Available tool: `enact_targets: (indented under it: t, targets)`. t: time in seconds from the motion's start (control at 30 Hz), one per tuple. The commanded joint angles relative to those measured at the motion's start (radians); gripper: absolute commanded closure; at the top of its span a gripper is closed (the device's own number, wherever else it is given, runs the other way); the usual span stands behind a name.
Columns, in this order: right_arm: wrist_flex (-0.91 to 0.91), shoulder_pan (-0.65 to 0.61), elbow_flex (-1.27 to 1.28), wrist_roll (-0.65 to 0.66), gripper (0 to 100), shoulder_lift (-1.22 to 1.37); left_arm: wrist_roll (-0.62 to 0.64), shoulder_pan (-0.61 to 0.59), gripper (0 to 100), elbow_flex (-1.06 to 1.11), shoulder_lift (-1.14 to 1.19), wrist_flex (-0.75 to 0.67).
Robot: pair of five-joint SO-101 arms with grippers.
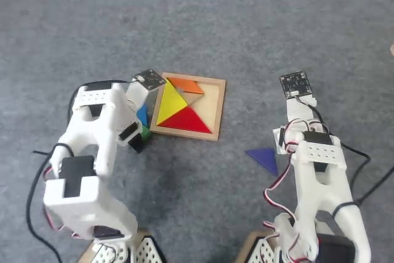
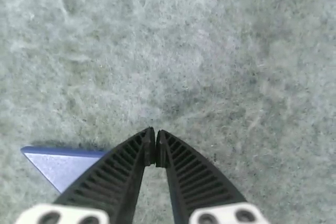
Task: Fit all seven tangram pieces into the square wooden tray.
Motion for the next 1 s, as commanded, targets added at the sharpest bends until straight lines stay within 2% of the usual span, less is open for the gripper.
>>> enact_targets:
  t: [0.0, 0.07, 0.2, 0.5, 0.97]
  targets:
    - [-0.022, -0.002, -0.006, 0.008, 97.9, -0.031, 0.005, 0.057, 77, -0.013, 0.009, -0.011]
    - [-0.022, -0.002, -0.006, 0.008, 97.9, -0.031, 0.006, 0.061, 77, -0.018, 0.008, -0.012]
    - [-0.022, -0.002, -0.006, 0.008, 97.9, -0.031, 0.044, 0.046, 84, -0.051, 0.006, -0.012]
    - [-0.022, -0.002, -0.006, 0.008, 97.9, -0.031, 0.072, 0.048, 85, -0.068, -0.006, -0.009]
    - [-0.022, -0.005, -0.006, 0.008, 97.9, -0.031, 0.133, 0.063, 85, -0.061, -0.377, 0.109]
